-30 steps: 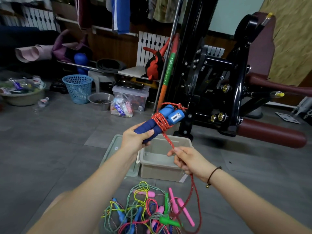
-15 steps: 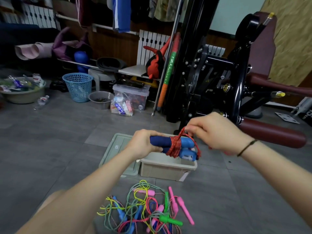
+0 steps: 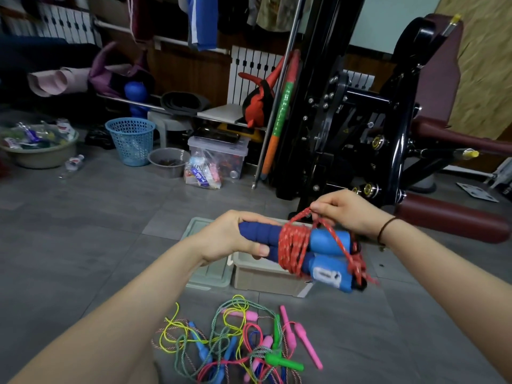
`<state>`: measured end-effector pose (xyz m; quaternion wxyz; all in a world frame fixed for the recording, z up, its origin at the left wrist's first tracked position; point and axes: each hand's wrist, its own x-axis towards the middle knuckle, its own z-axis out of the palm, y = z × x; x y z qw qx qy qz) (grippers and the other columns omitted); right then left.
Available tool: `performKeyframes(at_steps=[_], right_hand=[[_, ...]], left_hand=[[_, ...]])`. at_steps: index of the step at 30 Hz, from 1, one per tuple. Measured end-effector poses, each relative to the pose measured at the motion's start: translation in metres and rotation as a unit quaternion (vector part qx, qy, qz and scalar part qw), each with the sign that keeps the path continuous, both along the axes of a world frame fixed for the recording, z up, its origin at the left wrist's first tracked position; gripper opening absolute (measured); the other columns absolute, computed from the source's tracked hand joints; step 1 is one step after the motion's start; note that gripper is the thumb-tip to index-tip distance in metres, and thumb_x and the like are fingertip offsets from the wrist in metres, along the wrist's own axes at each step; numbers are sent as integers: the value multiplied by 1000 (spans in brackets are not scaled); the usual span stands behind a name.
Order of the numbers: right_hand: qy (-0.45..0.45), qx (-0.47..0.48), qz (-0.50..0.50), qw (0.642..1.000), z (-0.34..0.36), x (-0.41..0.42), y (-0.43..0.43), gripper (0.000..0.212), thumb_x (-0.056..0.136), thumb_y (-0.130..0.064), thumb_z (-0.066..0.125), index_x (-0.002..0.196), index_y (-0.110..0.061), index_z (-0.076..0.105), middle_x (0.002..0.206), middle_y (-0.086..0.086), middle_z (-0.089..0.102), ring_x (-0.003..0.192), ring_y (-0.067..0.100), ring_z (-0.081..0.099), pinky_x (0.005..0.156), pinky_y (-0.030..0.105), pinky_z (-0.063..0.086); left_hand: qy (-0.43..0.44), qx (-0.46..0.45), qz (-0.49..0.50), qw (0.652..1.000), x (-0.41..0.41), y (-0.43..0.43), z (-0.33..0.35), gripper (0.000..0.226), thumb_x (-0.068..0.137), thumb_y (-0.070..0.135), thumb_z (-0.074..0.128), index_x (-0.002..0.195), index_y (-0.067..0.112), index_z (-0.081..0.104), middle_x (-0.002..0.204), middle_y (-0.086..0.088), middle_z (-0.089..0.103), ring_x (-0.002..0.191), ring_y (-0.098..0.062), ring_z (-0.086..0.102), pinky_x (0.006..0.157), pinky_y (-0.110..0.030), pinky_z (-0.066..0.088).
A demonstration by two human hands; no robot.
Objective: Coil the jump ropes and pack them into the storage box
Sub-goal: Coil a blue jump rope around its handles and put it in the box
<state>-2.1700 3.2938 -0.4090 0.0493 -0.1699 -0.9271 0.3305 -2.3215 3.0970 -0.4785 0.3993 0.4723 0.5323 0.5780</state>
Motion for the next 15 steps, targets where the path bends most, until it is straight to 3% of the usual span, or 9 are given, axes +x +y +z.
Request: performKeyframes(at_steps=[1,2,3,4,5,7,10,13,15], right_hand=[[32,-76,-9,997,-3,1,-2,33,69,-49,75,58,-18,67,56,7,55,55,14,47,64,42,49],[64,-146,-30,987,-5,2,-3,40,51,-51,85,54,-15,68,54,8,57,57,15,51,67,40,52],[82,-194,-46,976,-8,2,-4,48,40,-52,88,53,-11,67,50,11,57,56,17,51,59,29,49],[99,-207,-46,972,-11,1,-4,47,49,-52,84,61,-10,67,48,14,53,53,18,45,51,21,40],[103,-217,-41,970,-13,0,-8,35,71,-45,74,68,-12,65,48,10,48,49,16,37,45,18,31],[105,-242,-33,964,-18,-3,-9,26,97,-23,49,81,-9,64,51,-2,42,43,8,28,39,16,22],[90,-240,-37,966,-24,0,-19,25,100,-16,41,93,-8,64,57,-3,45,42,6,30,39,17,25],[57,-181,-29,981,-28,2,-38,23,100,-15,42,92,-13,64,61,-2,49,45,7,39,43,19,34],[40,-151,-41,987,-31,5,-48,23,99,-13,41,90,-13,62,61,0,49,50,9,45,49,20,42]], left_hand=[[-52,26,2,998,-3,0,-1,51,51,4,87,97,19,74,90,-2,74,79,-15,69,63,-27,56],[-106,48,13,993,-6,1,-3,63,42,15,92,102,16,72,92,-5,74,78,-17,69,60,-28,56],[-155,67,28,985,-9,2,-4,76,37,22,94,108,12,68,94,-7,73,78,-19,69,58,-27,54],[-194,84,46,976,-12,2,-5,86,36,26,95,114,9,64,95,-7,72,79,-19,69,58,-26,54],[-221,101,62,968,-13,3,-4,91,37,28,95,118,8,60,95,-6,72,78,-19,68,58,-26,53],[-270,137,87,949,-14,3,-1,94,39,29,95,122,10,56,93,-4,71,76,-17,68,57,-25,53],[-327,168,158,916,-16,3,2,73,39,26,93,105,15,65,86,-7,72,71,-19,68,56,-24,53],[-332,149,232,902,-18,3,2,38,66,10,75,102,15,64,80,-6,72,70,-22,66,56,-23,52],[-324,128,266,898,-20,4,-2,28,80,1,61,105,14,62,78,-4,72,69,-20,65,57,-22,52]])
